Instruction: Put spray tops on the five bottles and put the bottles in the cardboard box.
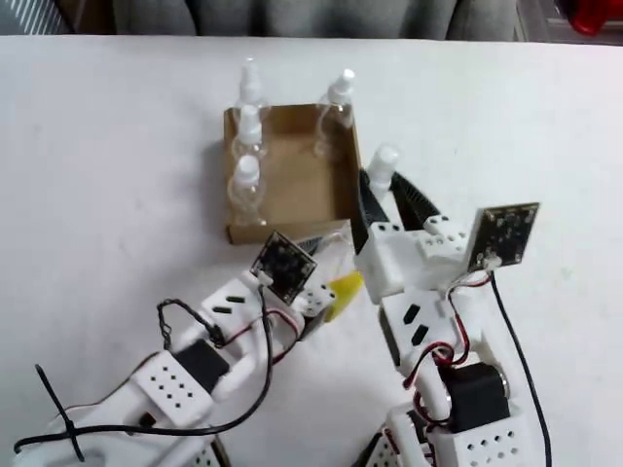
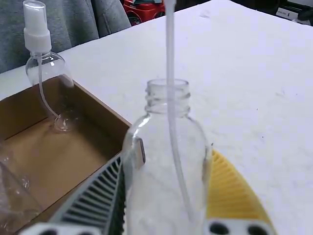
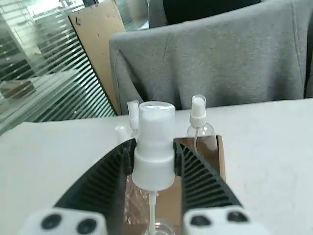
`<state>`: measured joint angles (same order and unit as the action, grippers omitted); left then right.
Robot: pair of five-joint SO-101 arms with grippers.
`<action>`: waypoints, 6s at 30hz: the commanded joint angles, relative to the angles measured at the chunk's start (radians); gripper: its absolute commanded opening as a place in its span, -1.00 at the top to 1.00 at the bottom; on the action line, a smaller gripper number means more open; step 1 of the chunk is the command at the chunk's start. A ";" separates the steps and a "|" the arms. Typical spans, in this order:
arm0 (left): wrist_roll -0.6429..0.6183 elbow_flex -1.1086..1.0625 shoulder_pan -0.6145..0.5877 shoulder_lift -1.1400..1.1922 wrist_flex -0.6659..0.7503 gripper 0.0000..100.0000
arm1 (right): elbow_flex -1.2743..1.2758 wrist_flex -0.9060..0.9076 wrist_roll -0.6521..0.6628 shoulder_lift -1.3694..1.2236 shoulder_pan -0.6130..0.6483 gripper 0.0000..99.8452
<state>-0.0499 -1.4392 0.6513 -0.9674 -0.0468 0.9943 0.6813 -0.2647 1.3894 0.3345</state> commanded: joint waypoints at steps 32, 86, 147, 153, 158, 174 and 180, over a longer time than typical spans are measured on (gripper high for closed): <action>0.017 -0.031 -0.005 -0.033 0.080 0.90 | 0.029 0.199 -0.002 0.008 0.111 0.96; 0.074 -0.037 -0.005 -0.033 0.103 0.90 | -0.068 0.254 0.184 -0.002 -0.272 0.97; -0.118 0.448 -0.153 -0.010 -0.055 0.95 | 0.034 0.410 0.066 0.030 0.269 0.97; -0.120 0.582 -0.153 0.194 -0.055 0.96 | 0.226 0.200 0.057 0.295 0.265 0.97; -0.120 0.646 -0.145 0.278 -0.055 0.96 | 0.318 0.111 0.057 0.407 0.231 0.97; -0.112 0.626 -0.113 0.275 -0.101 0.96 | 0.620 -0.357 0.055 0.421 0.134 0.97; -0.112 0.618 -0.111 0.274 -0.100 0.96 | 0.672 -0.364 0.055 0.409 0.108 0.97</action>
<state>-0.1649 -0.8577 0.5255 -0.6897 -0.1481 1.6632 0.3452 -0.2018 1.7852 0.4787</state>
